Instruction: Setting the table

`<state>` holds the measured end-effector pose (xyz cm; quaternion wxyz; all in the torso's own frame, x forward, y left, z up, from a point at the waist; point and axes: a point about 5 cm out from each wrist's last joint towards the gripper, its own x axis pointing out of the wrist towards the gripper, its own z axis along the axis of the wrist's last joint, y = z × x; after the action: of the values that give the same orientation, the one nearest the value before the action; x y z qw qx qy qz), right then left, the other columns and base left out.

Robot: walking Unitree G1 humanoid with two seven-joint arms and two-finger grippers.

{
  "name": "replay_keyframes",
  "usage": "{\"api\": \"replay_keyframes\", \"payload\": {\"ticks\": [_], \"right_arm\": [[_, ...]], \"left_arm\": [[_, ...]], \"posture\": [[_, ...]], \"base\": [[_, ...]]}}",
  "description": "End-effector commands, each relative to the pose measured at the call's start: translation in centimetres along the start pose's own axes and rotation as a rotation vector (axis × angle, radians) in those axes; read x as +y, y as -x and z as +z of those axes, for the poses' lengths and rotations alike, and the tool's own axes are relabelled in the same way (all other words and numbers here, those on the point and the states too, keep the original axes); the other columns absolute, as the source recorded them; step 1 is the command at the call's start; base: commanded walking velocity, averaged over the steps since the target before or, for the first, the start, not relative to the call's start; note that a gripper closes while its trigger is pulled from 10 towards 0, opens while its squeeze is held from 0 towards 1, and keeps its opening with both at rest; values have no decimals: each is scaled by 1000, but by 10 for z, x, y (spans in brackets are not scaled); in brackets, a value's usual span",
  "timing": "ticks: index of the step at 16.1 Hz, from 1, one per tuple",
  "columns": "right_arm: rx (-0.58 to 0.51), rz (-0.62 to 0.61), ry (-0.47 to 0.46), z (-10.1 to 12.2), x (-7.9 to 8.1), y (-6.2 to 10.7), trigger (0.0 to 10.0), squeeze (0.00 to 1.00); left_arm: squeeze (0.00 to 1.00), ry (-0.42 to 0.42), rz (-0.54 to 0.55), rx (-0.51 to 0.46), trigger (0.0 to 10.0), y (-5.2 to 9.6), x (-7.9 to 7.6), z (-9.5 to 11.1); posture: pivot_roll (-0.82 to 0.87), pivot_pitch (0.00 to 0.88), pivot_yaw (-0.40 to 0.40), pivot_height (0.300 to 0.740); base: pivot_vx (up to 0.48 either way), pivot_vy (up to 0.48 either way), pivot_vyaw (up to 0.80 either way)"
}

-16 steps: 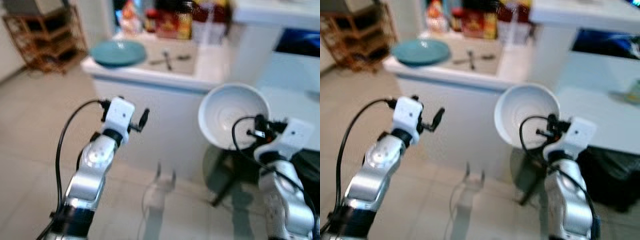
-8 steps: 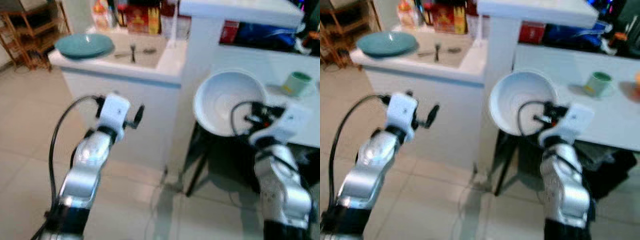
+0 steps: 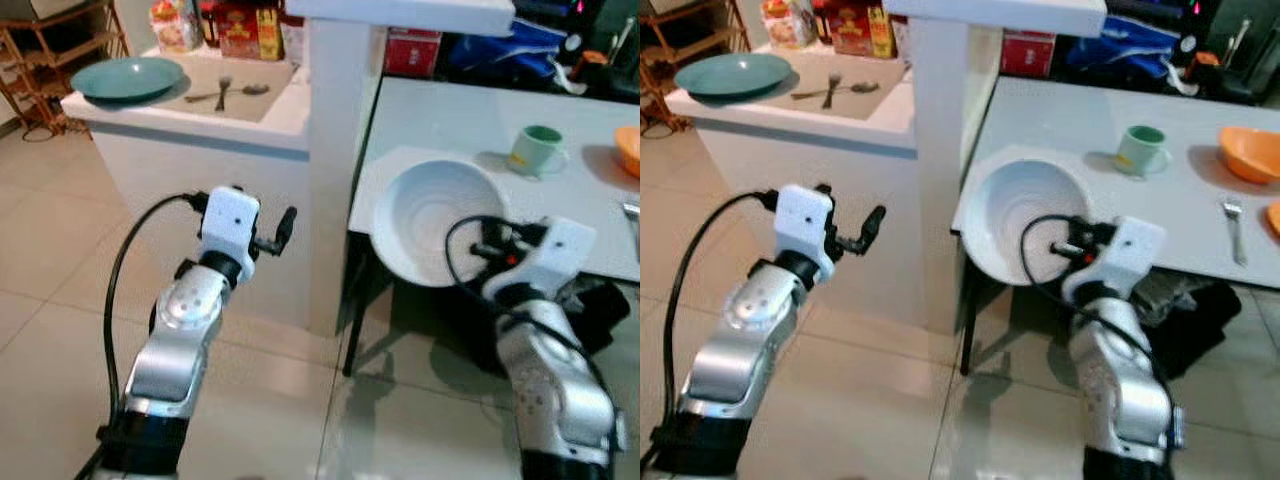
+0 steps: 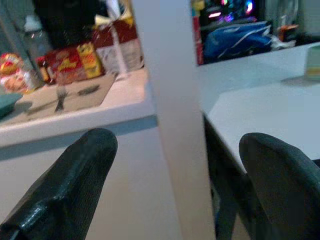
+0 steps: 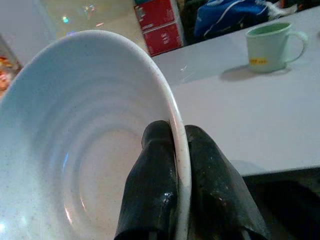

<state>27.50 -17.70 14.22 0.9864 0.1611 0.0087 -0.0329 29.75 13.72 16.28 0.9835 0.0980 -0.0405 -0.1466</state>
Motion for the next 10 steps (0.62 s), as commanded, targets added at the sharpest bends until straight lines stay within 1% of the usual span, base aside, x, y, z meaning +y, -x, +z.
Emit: {"api": "replay_keyframes", "payload": {"ticks": [1,3,5,6,10], "right_arm": [[-35,35,-5,10,7,-5,10000,0],[-45,36,5,15,7,-10,10000,0],[-52,28,7,17,5,-9,10000,0],[-51,11,6,17,3,-8,10000,0],[-54,50,16,18,6,-11,10000,0]], "left_arm": [[0,1,-9,-12,10000,0,0,5],[0,8,-8,-13,10000,-1,1,4],[0,18,-13,-17,10000,-1,0,6],[0,19,-13,-17,10000,-2,-1,6],[0,21,-16,-13,10000,-1,-3,4]], "posture": [[55,28,-7,740],[47,25,-7,740],[41,20,-14,740],[38,19,-16,740],[43,19,-21,740]], "base": [[394,0,-800],[398,0,-800],[392,0,-800],[390,0,-406],[389,0,0]]}}
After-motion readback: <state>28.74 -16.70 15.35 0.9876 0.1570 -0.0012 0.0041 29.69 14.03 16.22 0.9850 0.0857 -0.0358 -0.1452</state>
